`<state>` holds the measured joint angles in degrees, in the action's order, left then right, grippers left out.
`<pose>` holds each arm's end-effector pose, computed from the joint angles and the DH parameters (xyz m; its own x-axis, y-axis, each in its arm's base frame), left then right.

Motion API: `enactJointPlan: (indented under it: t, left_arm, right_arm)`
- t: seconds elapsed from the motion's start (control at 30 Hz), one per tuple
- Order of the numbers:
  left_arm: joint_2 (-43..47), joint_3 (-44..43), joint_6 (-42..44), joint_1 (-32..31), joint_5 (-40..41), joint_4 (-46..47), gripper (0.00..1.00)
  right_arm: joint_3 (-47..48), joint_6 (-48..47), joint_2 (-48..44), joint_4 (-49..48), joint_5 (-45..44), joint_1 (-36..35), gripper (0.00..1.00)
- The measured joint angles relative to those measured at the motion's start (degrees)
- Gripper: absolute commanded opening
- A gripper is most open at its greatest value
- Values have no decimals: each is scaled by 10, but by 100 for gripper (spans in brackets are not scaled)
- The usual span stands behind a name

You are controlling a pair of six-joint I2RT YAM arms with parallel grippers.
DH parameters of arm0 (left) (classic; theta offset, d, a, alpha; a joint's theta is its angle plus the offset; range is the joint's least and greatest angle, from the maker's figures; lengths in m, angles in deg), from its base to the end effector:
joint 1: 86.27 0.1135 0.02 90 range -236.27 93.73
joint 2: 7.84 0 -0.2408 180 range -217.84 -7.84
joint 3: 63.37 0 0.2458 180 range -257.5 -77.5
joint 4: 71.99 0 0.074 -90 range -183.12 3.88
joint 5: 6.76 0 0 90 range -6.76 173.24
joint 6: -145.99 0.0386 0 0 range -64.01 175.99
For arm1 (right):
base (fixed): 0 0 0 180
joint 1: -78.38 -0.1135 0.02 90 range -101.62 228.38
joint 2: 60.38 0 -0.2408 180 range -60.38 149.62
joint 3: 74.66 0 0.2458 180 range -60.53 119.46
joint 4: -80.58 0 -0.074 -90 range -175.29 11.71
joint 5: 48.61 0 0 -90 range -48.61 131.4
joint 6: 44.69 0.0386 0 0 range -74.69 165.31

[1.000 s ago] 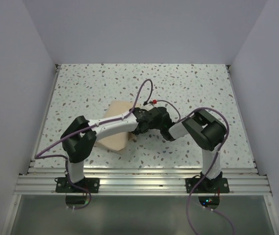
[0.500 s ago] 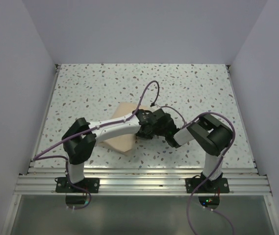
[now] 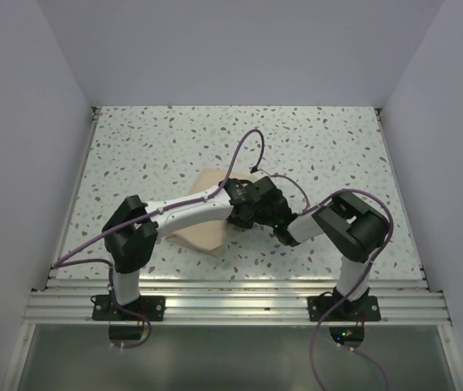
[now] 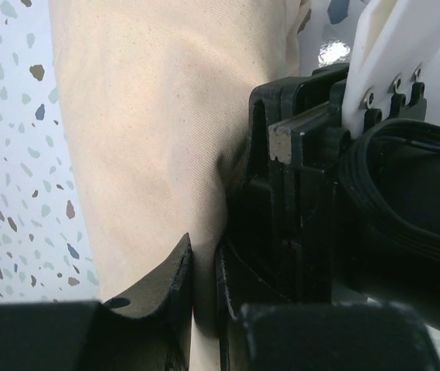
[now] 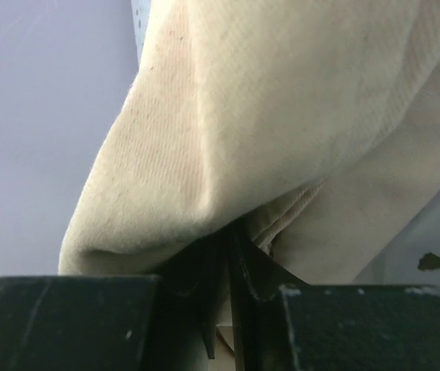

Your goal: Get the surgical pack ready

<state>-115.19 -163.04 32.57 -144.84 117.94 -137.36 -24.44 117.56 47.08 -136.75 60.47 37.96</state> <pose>0.2097 -0.3010 0.2094 -0.7021 0.5223 -0.4840 0.3661 0.8478 0.3838 0.2424 0.2230 0.0989 -0.8855 0.4281 -0.1806 -0.0112 0.3689 0.9294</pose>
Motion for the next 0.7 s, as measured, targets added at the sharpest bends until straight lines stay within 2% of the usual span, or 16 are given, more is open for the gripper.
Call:
enactJointPlan:
  t: [0.47,0.57,0.7]
  left_arm:
    - [0,-12,1,-16,-17,30,0]
    - [0,-12,0,-16,-25,32,0]
    - [0,-15,0,-15,-30,30,0]
  right_arm:
    - [-77,-59,-132,86,11,22,16]
    - [-73,-62,-120,79,11,18,14]
    - [-38,-54,-47,33,9,8,12]
